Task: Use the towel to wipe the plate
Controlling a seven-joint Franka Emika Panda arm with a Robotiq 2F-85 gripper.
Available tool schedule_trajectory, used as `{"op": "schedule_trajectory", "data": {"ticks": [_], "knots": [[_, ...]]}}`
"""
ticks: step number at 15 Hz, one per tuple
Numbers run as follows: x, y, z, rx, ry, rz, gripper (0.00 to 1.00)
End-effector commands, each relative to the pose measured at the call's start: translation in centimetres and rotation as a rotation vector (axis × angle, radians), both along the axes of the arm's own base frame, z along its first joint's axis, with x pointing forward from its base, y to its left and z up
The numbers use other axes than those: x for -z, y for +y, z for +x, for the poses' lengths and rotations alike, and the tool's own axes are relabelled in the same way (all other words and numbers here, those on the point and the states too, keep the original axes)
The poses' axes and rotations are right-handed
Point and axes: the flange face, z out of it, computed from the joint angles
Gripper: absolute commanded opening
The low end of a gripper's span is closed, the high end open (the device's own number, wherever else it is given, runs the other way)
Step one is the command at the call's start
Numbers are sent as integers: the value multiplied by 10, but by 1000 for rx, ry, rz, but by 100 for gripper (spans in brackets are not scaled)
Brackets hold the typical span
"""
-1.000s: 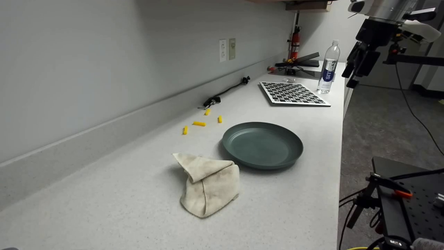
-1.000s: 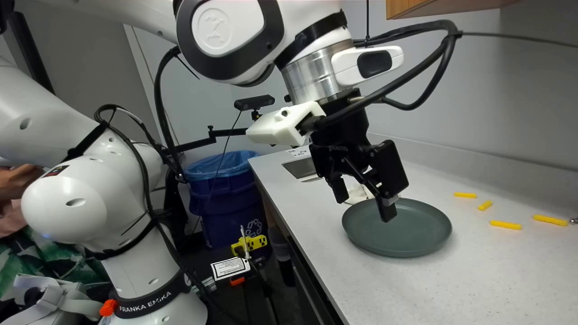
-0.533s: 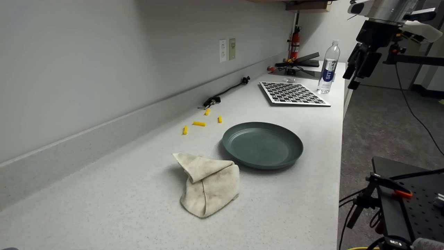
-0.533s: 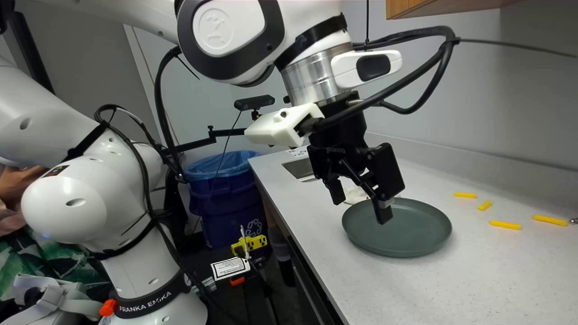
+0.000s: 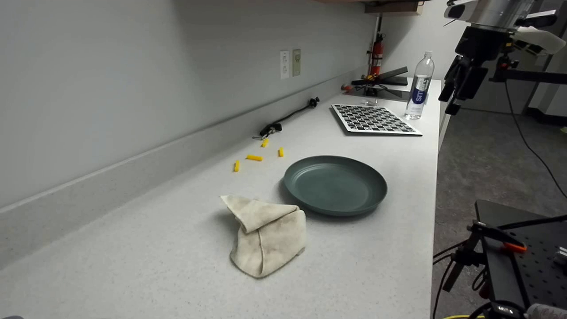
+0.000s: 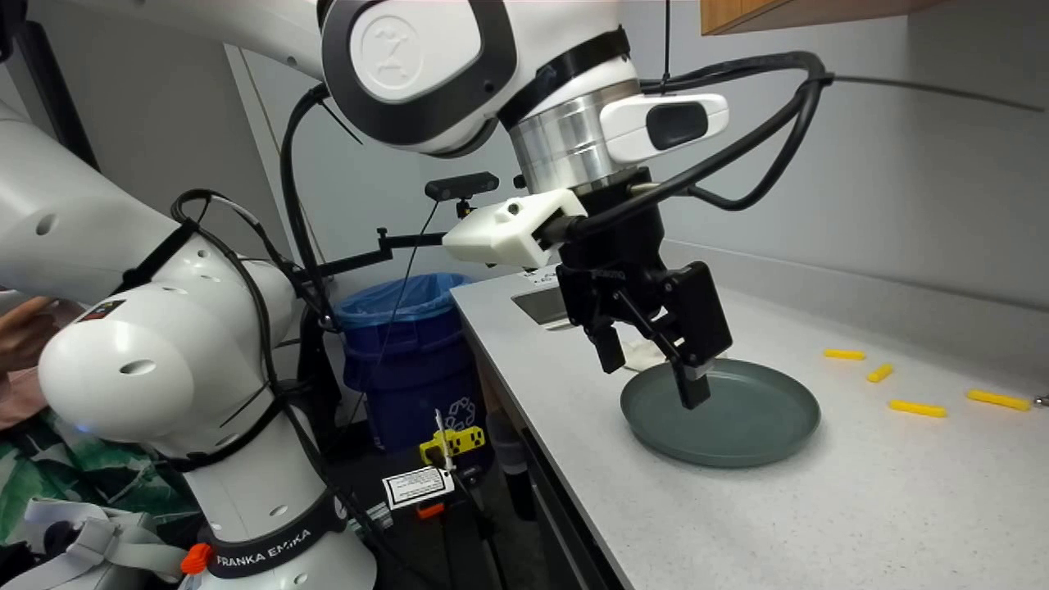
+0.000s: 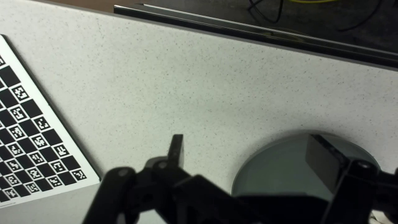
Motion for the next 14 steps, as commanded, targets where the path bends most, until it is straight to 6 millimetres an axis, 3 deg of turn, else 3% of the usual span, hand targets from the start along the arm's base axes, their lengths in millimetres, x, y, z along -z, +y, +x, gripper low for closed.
{"op": "schedule_trajectory", "data": {"ticks": [1,14], "knots": [[-1,0,0,0,1,0,100],[0,1,0,-29,30,0,100]]}}
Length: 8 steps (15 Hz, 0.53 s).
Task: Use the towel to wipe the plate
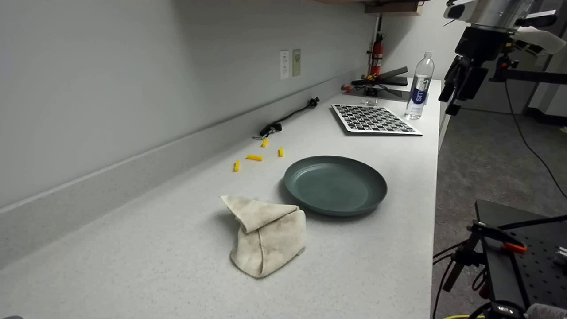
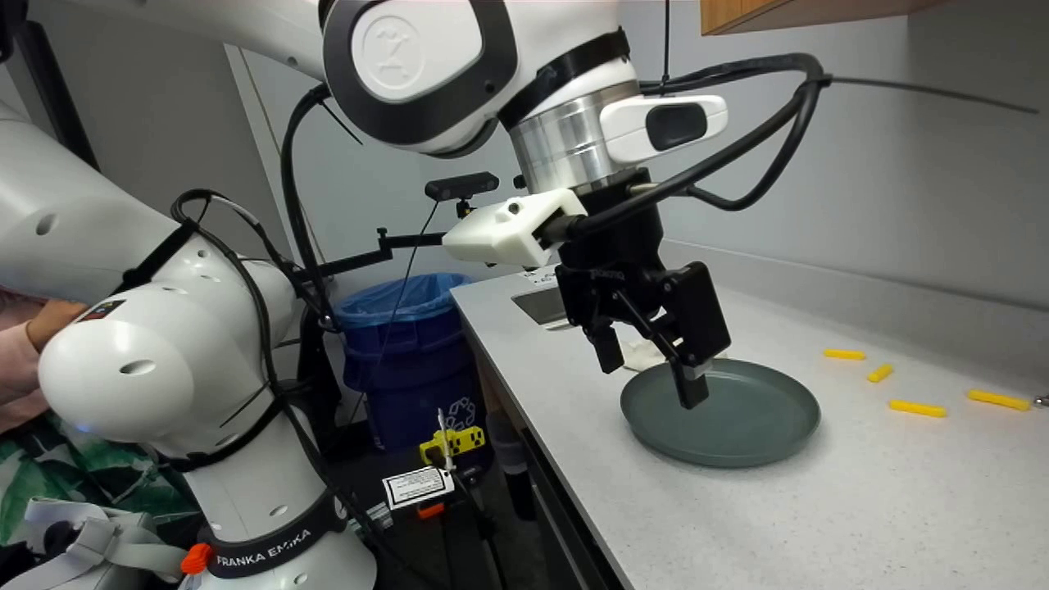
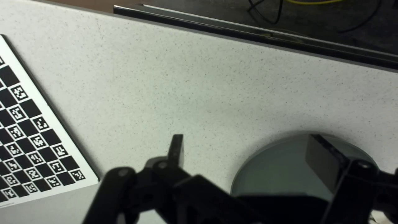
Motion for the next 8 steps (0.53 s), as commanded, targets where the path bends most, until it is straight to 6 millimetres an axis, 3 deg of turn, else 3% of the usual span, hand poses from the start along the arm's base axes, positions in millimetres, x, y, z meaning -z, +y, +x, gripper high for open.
{"op": "schedule_trajectory", "data": {"ticks": [1,3,4,6,8], "knots": [[8,31,14,-39,32,6,100],[13,48,23,-57,51,4,100],[6,28,11,-44,28,-2,100],[13,47,20,-62,50,-9,100],[17,50,21,-64,60,-7,100]]}}
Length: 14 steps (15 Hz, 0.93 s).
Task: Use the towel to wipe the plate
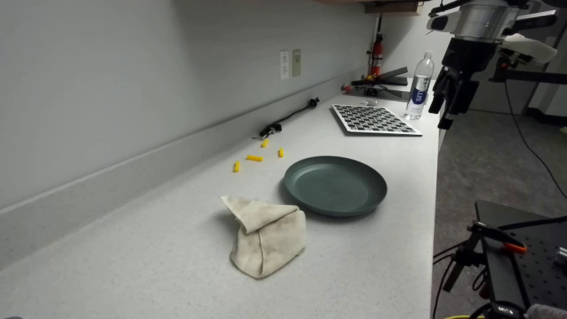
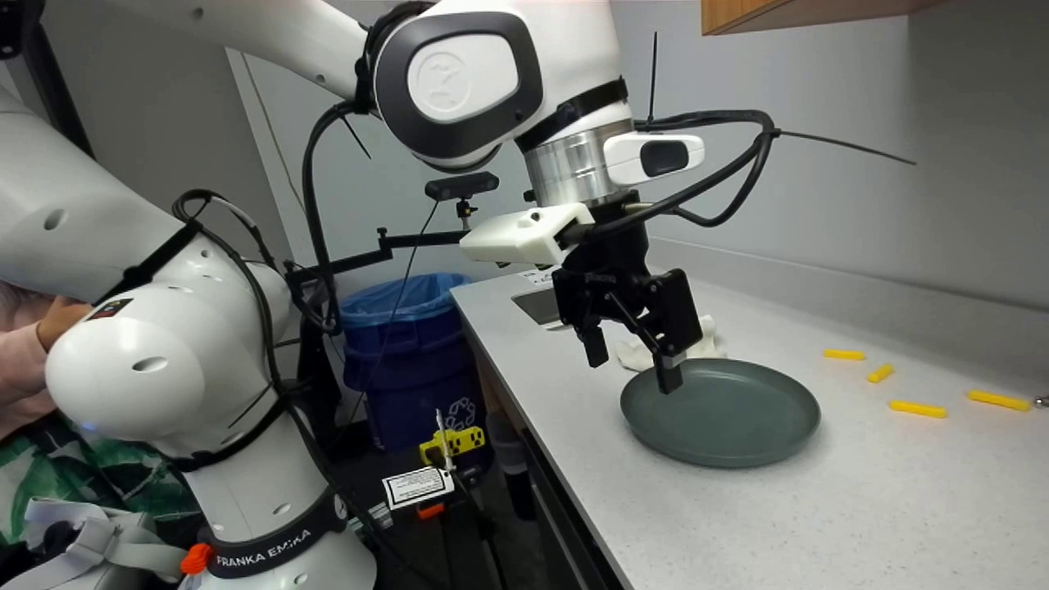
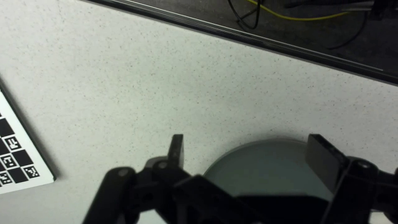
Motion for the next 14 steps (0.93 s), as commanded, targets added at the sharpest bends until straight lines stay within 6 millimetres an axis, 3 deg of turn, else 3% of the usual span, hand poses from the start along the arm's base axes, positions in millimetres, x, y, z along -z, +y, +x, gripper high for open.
{"op": "schedule_trajectory", "data": {"ticks": [1,4,7,14], "knots": [[0,0,0,1,1,1,100],[-1,-1,0,2,1,1,100],[7,18,8,-43,22,-14,100],[6,107,44,-236,-18,7,100]]}}
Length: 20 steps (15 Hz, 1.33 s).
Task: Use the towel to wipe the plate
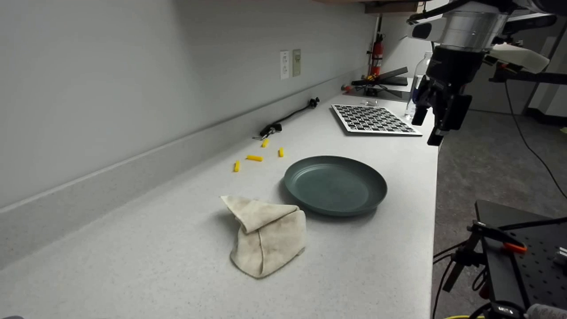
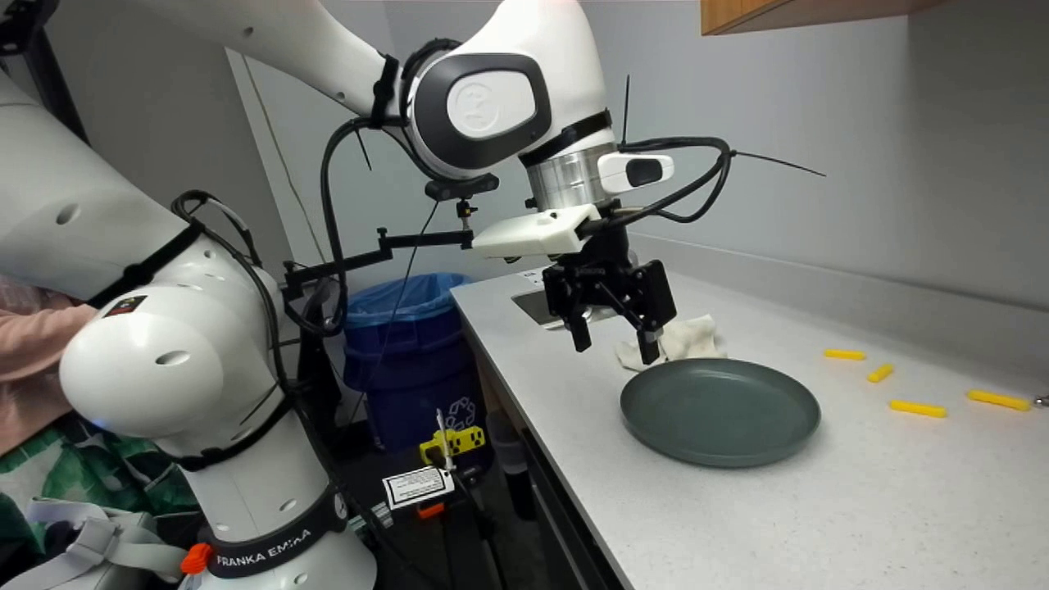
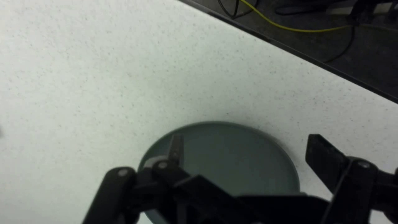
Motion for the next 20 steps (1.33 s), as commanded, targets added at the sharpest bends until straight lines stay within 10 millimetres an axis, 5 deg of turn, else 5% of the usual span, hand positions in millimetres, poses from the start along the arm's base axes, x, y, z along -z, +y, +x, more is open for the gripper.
{"op": "schedule_trajectory", "data": {"ticks": [1,7,8,11,15,20], "knots": [[-9,45,25,-88,-53,41,100],[-29,140,60,-212,-120,152,100],[-26,122,45,-179,-112,116,100],[-28,142,53,-202,-110,131,100],[-22,135,55,-190,-108,91,100],[1,141,81,-219,-142,40,100]]}}
